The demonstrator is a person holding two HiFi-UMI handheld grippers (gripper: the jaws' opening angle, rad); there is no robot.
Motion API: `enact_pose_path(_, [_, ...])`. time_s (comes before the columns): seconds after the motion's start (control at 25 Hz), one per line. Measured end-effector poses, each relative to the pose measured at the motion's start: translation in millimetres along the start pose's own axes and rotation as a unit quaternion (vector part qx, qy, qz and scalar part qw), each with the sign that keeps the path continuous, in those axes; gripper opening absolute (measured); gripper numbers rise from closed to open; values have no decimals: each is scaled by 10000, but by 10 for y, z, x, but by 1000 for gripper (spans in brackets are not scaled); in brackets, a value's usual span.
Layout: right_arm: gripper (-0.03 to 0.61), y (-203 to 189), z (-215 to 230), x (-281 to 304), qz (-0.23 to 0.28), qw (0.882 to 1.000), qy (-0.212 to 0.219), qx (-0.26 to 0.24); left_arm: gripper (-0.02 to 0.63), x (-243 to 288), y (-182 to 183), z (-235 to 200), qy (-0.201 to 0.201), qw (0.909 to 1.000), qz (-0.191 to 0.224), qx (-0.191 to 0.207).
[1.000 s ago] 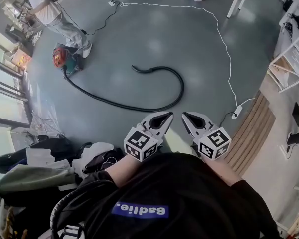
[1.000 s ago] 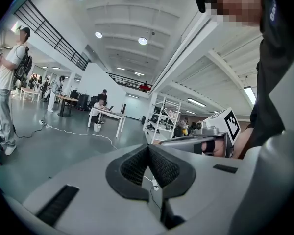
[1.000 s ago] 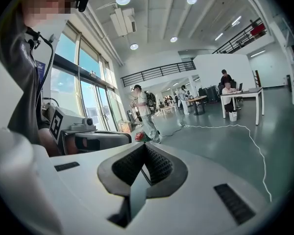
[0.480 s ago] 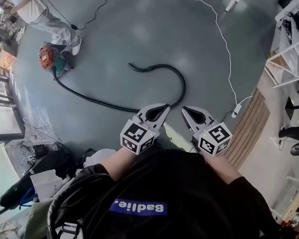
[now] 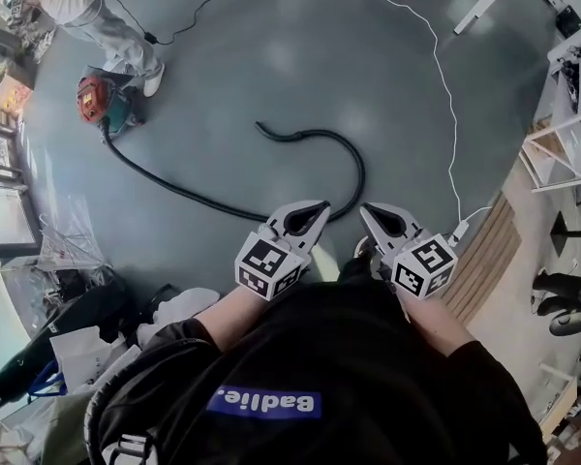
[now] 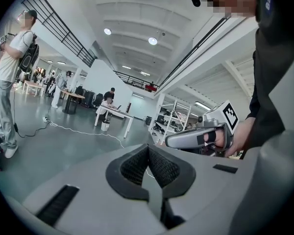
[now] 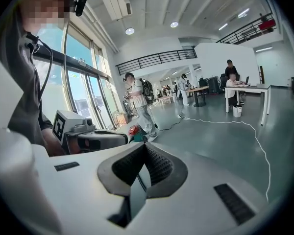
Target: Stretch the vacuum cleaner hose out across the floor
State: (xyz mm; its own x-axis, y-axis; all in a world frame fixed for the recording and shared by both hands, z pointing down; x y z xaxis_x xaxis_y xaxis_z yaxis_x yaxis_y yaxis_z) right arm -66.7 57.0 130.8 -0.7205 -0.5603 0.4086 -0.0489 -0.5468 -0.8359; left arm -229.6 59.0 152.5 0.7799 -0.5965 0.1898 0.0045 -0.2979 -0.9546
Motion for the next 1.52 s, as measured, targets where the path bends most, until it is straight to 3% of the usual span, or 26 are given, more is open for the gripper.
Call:
enact_pose_path(0.24, [-3,175,719,105,-96,9982,596,-14,9,504,103,-64,666,9977,-81,60])
enact_pose_path(0.44, [-3,366,1580,149,-192,9950,978,-43,9,1267,215,-49,1256,9919,31,-184])
enact_pose_path(0.64, [-3,427,2363,24,-350,9934,1094,7,9,1999,291,51,1459,9890,1,-247])
enact_pose_path(0.88, [-3,268,2744,127,-482,9942,924,278,9,2348,251,-102,1250,9920,-131,-128])
enact_pose_path(1.04, [-3,52,2826,386,-359,9963,703,339,9,2379,-96,-351,1055,9941,-242,83])
enact_pose_path(1.2, [-3,-276,3076,764,-308,9978,473,359,9,2475,-608,-686,970,9949,-269,-21])
enact_pose_path(1.52, [19,-1474,4084,1734,-482,9985,142,225,9,3002,-2091,-1312,592,9982,10,-112])
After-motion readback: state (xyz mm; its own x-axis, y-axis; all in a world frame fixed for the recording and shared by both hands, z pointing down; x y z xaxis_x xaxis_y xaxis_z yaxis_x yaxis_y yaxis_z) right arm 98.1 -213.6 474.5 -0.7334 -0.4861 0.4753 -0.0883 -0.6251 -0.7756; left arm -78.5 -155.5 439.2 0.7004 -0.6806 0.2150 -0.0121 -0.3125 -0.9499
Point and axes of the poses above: the fingertips, and each gripper's own axes: x forward along the fingers, z to its right, y out of its top, the point moved 7 cm from there along -x, backward along the fingers, and after that the axes turned 6 degrees about x, right-handed, at the moved point
